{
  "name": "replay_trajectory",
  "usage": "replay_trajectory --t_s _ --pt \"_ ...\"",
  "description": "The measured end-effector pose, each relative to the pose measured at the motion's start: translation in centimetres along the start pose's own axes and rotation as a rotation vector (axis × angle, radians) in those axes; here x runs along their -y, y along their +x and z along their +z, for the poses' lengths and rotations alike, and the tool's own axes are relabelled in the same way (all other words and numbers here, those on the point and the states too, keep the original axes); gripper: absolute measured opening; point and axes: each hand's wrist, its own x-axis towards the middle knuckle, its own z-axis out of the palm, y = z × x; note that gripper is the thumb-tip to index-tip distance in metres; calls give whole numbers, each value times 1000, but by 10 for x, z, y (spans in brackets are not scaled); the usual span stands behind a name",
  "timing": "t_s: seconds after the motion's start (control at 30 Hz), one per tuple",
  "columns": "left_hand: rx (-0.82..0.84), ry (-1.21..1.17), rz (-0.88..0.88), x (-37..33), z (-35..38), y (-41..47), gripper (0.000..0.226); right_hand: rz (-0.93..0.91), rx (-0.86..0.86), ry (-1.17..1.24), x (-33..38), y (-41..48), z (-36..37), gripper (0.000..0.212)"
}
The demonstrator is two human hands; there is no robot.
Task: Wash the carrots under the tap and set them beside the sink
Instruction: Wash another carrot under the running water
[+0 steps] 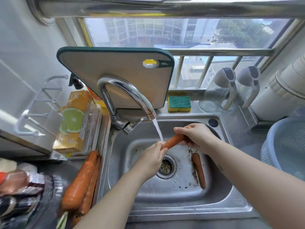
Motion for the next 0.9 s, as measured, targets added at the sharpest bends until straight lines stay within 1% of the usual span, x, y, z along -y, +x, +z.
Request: replay_trajectory --t_s 0.07,0.13,0.2,0.27,0.33,0.4,0.47,0.5,0.53,0.57,0.6,0.63,0.67,0.7,0.73,0.8,0.83,0.9 --pt "3 -31 -29 0 3 -1 24 -5 -70 43 -7 6 9 29" --pt "-21 -18 -80 -5 3 -2 25 -36 -169 34 -15 10 22 31" --pt "-47 -38 -148 -11 1 -2 30 -58 -202 85 -25 11 39 34" --pt "-32 -117 -233 -16 -1 -1 47 -62 -144 170 -33 10 54 34" --pt "50 -304 -403 -19 -2 -1 58 -48 -34 304 -41 7 67 25" --pt "164 -538 -559 -16 -5 -5 62 -29 84 465 -47 1 76 20" --pt "249 -639 -608 -13 -7 -12 60 -22 120 523 -51 -5 82 26" --pt "264 -634 -601 -14 -9 -17 56 -19 105 536 -52 -6 85 29" --pt "261 -576 -581 -15 -11 -21 53 -7 67 539 -53 -5 88 34" --pt "246 -461 -540 -17 -13 -25 50 14 25 547 -52 -4 92 41" --pt "225 -315 -479 -19 -14 -29 50 37 -13 552 -50 -2 96 43" --pt "196 -170 -420 -19 -16 -32 51 49 -38 547 -48 -1 102 37" --pt "171 -59 -383 -18 -17 -34 51 61 -57 530 -46 1 107 25" --pt "154 -8 -381 -17 -18 -36 51 87 -62 512 -43 1 111 13" --pt "141 23 -377 -15 -20 -37 52 121 -60 507 -41 0 115 7" --pt "160 93 -378 -14 -25 -41 47 239 -52 553 -38 -3 117 24" --pt "163 98 -384 -14 -27 -43 43 315 -45 614 -37 -5 116 29" --pt "192 142 -395 -10 -26 -46 42 460 -2 732 -38 -8 111 32"
